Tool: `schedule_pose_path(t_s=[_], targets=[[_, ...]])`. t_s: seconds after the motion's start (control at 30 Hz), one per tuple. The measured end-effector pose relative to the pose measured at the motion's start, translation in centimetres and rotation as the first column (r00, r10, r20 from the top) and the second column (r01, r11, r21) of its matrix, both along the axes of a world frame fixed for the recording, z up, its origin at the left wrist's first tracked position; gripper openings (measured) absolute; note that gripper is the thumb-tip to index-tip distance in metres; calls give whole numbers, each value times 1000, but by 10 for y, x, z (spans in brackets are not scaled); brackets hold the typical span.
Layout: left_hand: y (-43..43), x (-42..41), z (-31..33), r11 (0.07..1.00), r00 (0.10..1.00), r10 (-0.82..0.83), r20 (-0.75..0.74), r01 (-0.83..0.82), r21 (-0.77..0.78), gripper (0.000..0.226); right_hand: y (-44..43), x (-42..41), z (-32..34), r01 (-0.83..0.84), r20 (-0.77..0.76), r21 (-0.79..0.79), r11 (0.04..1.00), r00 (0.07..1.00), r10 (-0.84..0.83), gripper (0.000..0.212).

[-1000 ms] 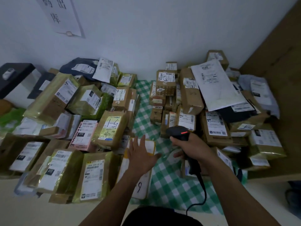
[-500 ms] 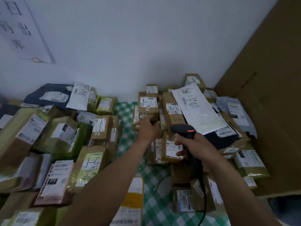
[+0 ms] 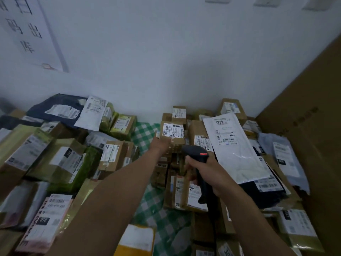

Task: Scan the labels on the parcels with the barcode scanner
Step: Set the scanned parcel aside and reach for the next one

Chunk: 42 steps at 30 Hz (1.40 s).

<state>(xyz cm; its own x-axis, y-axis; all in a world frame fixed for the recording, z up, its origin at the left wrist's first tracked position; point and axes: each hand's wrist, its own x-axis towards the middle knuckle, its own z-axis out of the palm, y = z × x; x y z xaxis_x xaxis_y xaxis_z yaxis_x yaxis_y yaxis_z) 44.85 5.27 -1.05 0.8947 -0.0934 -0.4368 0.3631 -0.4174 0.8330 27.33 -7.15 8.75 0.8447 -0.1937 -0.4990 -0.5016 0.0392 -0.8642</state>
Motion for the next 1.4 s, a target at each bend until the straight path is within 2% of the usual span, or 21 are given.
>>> schedule_pose_path(t_s=[0.1, 0.3, 0.43, 0.5, 0.63, 0.7, 0.77, 0.87, 0.97, 1.07, 1.2, 1.3, 1.4], targets=[[1, 0, -10, 997, 998, 55, -28, -57, -56, 45, -5, 0, -2, 19, 0, 20, 1000, 1000, -19, 18], [9, -17, -11, 950, 975, 193, -105, -213, -227, 41, -12, -5, -2, 46, 16, 23, 999, 999, -46, 23], [27, -51, 11, 907, 975, 212, -72, -223, -357, 20, -13, -16, 3, 91, 105, 5, 996, 990, -91, 17], [37, -78, 22, 886, 980, 193, -39, -191, -422, 23, -10, -22, 5, 118, 173, -40, 992, 979, -109, 11], [53, -135, 39, 820, 979, 199, -33, -185, -542, 29, 5, -35, 5, 198, 290, -70, 978, 942, -170, 19], [56, -158, 44, 795, 979, 202, -27, -180, -580, 27, 14, -43, 0, 216, 293, -45, 975, 936, -194, 34], [59, -177, 42, 790, 973, 230, -19, -199, -580, 38, 22, -51, -3, 213, 286, -3, 977, 936, -204, 45], [65, -193, 38, 772, 957, 286, -40, -255, -583, 73, 31, -64, -5, 197, 266, 45, 979, 943, -202, 47], [71, -199, 38, 733, 950, 312, -20, -254, -632, 67, 38, -73, -3, 161, 246, 99, 982, 952, -181, 33], [84, -194, 45, 789, 953, 296, 62, -208, -578, 68, 38, -78, 3, 150, 238, 83, 985, 957, -165, 31], [103, -174, 65, 933, 953, 186, 238, -95, -347, 61, 34, -77, 17, 91, 272, -69, 993, 960, -69, 23], [117, -150, 76, 975, 942, 102, 321, -31, -220, 64, 36, -75, 33, -12, 317, -172, 985, 946, 66, 21], [127, -132, 84, 980, 941, 77, 330, -11, -196, 67, 42, -74, 44, -136, 300, -244, 960, 931, 208, 23]])
